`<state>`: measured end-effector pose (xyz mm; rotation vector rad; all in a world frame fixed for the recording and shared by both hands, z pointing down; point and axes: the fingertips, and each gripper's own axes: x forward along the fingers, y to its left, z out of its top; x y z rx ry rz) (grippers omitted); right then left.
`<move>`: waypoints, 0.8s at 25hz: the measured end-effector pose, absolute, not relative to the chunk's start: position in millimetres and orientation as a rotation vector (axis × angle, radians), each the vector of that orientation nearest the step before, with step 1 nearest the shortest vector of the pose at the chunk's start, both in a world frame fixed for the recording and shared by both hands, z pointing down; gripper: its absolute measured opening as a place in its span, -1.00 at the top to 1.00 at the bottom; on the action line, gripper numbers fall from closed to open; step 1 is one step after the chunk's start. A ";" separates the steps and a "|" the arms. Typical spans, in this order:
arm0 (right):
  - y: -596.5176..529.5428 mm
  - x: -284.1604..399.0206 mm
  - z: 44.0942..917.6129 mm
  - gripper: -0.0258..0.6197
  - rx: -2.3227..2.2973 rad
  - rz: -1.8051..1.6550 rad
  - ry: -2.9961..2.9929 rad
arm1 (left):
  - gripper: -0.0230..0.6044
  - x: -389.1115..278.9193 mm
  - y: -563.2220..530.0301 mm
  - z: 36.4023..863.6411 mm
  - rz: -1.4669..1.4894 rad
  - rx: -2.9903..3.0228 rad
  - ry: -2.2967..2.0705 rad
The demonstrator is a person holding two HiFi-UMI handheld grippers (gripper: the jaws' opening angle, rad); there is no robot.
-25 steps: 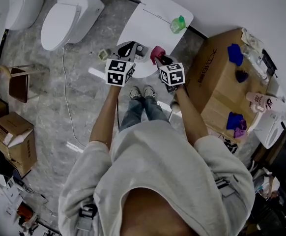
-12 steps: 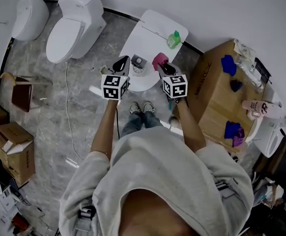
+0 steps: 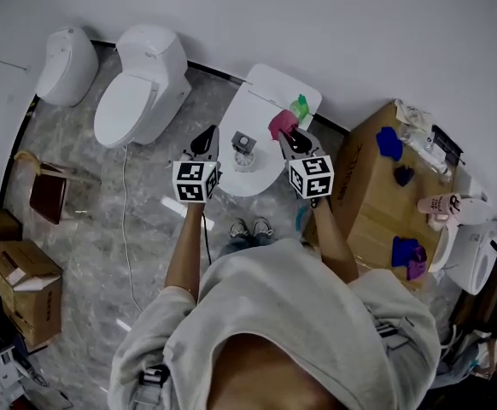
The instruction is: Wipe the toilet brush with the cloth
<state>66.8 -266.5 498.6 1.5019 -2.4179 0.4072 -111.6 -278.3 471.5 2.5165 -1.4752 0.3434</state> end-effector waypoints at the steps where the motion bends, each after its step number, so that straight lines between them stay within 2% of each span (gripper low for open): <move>1: -267.8 66.8 491.8 0.61 1.510 0.388 -2.427 | 0.87 -113.1 -279.0 467.4 0.335 2.521 -1.485; 20: -271.5 63.7 438.7 0.61 1.600 0.262 -2.473 | 0.87 -135.1 -278.7 428.3 0.249 2.557 -1.591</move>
